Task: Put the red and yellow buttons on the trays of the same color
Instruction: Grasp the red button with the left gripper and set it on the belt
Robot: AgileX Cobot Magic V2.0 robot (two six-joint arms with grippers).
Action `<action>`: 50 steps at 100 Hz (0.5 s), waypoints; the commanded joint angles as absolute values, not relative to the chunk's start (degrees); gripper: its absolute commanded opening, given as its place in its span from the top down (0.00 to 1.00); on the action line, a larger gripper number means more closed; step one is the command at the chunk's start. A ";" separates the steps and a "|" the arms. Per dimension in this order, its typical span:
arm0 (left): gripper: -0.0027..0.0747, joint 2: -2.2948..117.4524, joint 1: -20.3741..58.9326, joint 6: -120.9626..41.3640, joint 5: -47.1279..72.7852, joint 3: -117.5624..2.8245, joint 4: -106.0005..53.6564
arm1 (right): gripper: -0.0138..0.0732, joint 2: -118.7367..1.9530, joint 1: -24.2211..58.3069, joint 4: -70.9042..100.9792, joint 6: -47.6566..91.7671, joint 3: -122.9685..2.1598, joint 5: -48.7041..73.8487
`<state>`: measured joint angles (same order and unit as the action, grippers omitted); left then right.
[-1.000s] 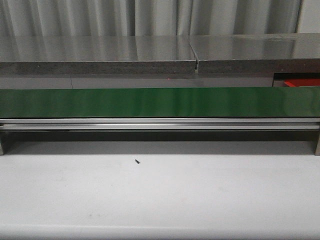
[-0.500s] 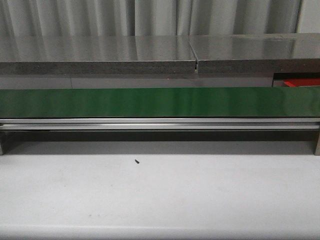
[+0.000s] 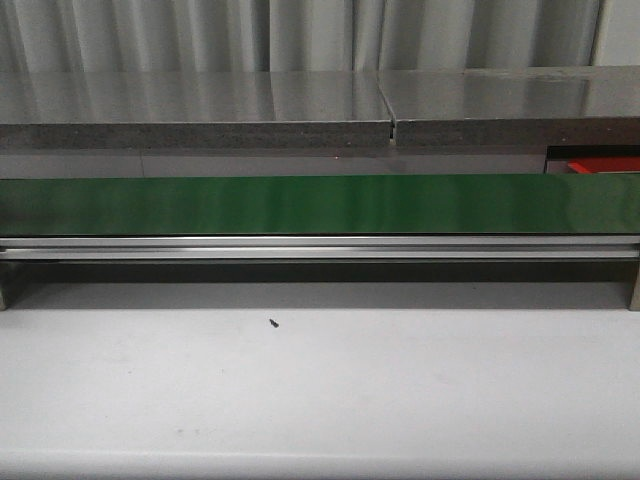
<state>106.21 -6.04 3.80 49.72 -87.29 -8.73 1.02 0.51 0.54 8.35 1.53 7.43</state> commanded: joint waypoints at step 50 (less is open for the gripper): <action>0.11 103.60 -5.73 1.45 48.61 -89.66 -10.24 | 0.91 1.38 0.24 0.00 8.48 1.52 2.48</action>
